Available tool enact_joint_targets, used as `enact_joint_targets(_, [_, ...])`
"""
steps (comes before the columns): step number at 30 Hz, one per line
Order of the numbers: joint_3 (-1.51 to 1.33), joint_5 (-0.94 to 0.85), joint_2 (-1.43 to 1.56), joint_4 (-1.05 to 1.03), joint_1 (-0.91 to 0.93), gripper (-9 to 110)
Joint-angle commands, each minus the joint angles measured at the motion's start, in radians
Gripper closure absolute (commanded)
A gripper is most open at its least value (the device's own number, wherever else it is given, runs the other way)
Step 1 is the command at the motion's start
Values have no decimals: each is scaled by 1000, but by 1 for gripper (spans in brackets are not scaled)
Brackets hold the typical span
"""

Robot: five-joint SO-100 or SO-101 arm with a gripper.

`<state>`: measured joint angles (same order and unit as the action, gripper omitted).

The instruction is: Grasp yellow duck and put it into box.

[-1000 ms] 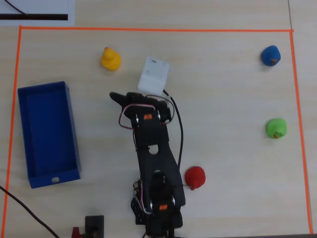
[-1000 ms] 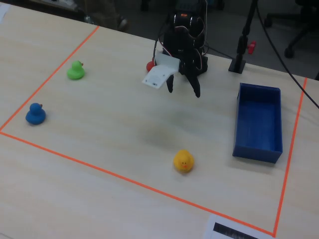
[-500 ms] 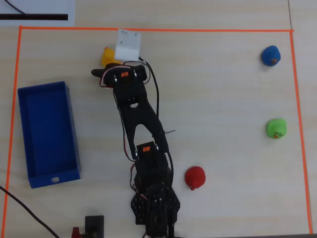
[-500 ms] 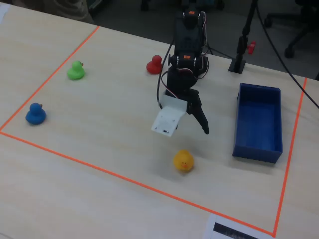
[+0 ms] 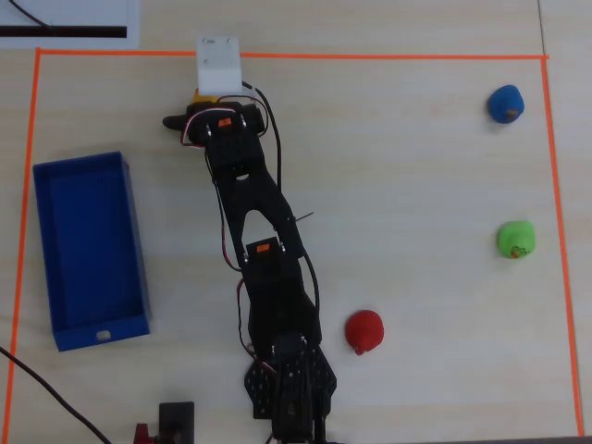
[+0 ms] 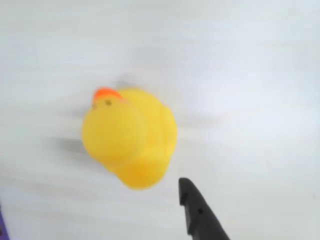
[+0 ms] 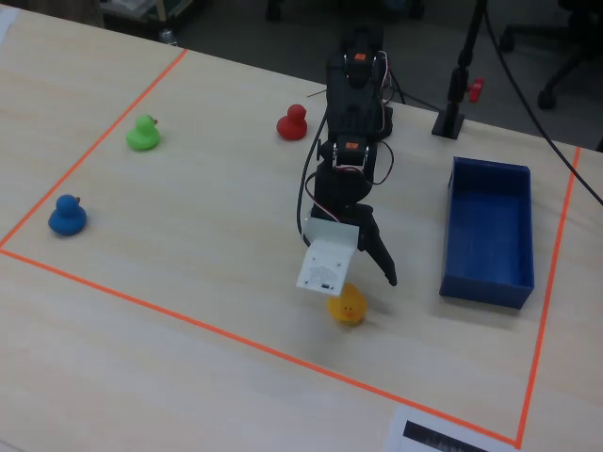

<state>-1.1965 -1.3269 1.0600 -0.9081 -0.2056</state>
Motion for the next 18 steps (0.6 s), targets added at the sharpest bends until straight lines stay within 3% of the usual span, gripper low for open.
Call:
enact_joint_targets(1, [92, -28, -38, 89, -6, 54])
enact_joint_targets(14, [135, -57, -161, 256, 31, 57])
enact_joint_targets(16, [110, -75, -166, 290, 38, 68])
enact_joint_targets(18, [84, -28, -169, 365, 51, 98])
